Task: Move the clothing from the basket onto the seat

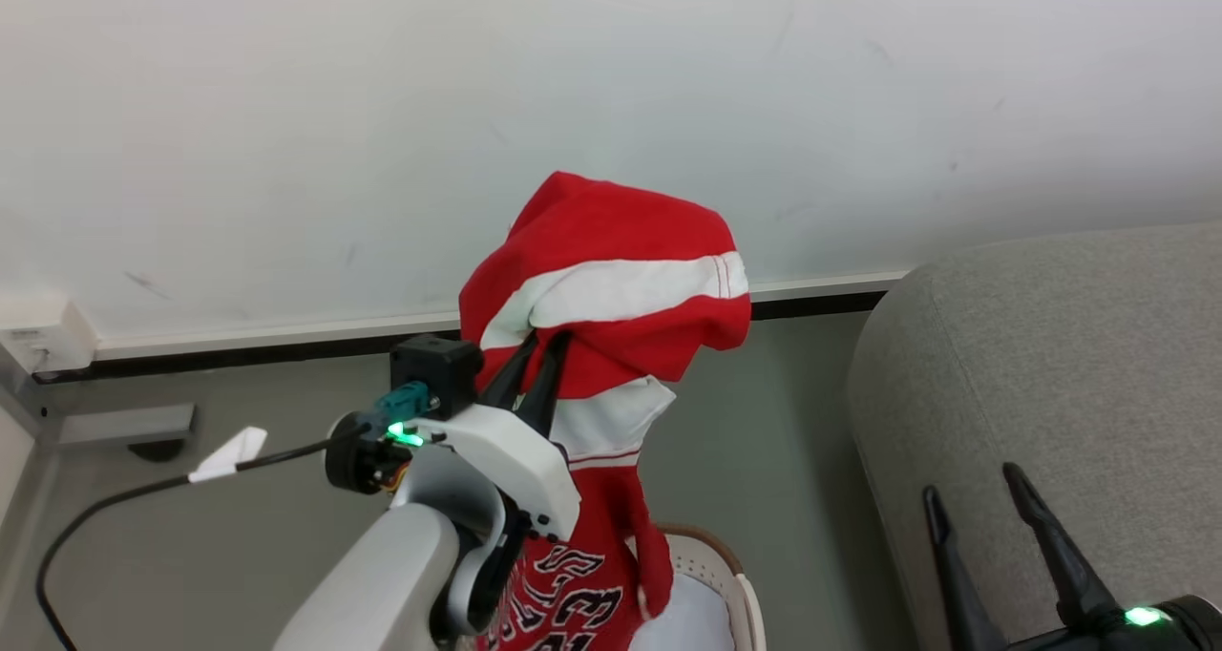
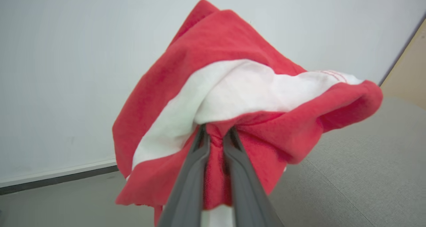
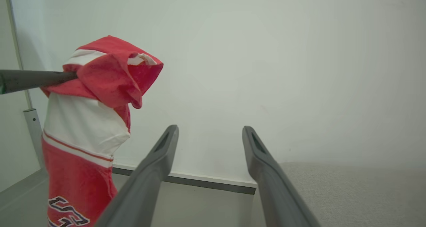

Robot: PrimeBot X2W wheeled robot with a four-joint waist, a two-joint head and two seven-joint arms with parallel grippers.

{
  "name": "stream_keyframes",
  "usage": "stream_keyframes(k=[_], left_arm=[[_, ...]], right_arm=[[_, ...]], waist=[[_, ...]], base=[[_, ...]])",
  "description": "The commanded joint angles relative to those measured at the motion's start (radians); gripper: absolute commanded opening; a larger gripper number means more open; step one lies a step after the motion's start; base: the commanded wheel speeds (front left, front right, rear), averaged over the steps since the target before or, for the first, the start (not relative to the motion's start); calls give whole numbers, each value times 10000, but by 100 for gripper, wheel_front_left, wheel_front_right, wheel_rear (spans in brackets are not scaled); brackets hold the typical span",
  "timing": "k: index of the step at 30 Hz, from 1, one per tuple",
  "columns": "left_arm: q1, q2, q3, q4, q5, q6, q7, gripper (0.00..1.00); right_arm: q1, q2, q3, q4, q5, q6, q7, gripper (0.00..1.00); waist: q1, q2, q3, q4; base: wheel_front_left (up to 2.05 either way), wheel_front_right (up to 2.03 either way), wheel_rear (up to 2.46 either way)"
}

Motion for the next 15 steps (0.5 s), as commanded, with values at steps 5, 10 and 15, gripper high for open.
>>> stream_keyframes(k=[5,10,15], left_arm=[[273,406,45,-1069,151,278,525,0],[424,619,-38,-1705,206,430,905,0],[541,642,-222,-2017,221,454,1118,0]], right_arm=[[-217,-973,925,-400,221,-21,4,100],[-662,-2140,1793,-857,535,-21,322,100],[-1420,-3105,2682,-1365,1141,-21,885,100]], waist=[[2,-1,-72,-151],[2,-1,-115,-241],[2,-1,-119,-261]], base=[[0,0,0],[0,0,0],[0,0,0]])
